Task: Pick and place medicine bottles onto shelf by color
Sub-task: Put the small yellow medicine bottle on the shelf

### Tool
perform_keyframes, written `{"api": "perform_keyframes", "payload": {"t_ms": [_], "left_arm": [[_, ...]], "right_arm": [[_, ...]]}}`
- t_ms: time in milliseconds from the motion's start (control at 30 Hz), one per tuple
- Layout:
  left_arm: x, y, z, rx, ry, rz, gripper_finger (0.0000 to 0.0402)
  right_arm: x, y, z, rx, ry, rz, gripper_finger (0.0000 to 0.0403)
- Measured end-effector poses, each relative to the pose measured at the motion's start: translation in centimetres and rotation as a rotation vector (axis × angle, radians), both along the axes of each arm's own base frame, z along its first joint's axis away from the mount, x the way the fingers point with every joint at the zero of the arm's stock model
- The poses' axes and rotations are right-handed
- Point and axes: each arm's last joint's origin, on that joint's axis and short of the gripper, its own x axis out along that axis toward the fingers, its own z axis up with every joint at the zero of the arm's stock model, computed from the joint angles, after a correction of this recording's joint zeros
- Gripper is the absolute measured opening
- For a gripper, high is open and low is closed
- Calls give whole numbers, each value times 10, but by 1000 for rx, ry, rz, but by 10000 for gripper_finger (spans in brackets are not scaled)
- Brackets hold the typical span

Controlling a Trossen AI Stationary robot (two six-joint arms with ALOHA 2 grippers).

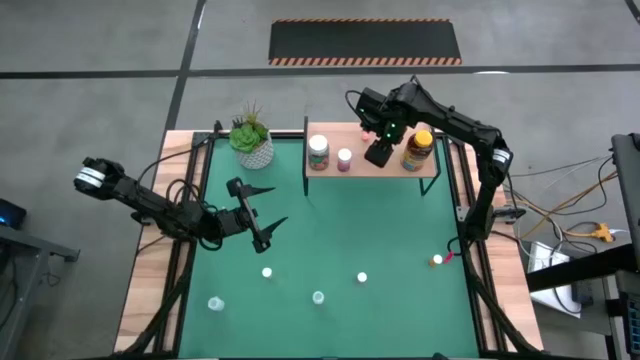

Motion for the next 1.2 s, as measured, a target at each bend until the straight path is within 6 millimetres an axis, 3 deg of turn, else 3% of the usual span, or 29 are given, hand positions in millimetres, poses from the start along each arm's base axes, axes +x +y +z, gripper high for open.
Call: {"api": "perform_keyframes", "payload": {"t_ms": [300, 433, 700, 1200], "left_arm": [[0, 0, -1, 1, 4, -1, 341], [-1, 0, -2, 2, 7, -1, 341], [-1, 0, -4, 4, 11, 0, 341], [-1, 0, -4, 5, 11, 0, 341]], "right_arm": [[0, 0, 29, -57, -99, -1, 162], [0, 1, 31, -60, -103, 14, 120], [2, 4, 13, -22, -44, 15, 18], [4, -1, 2, -120, -2, -13, 13]]}}
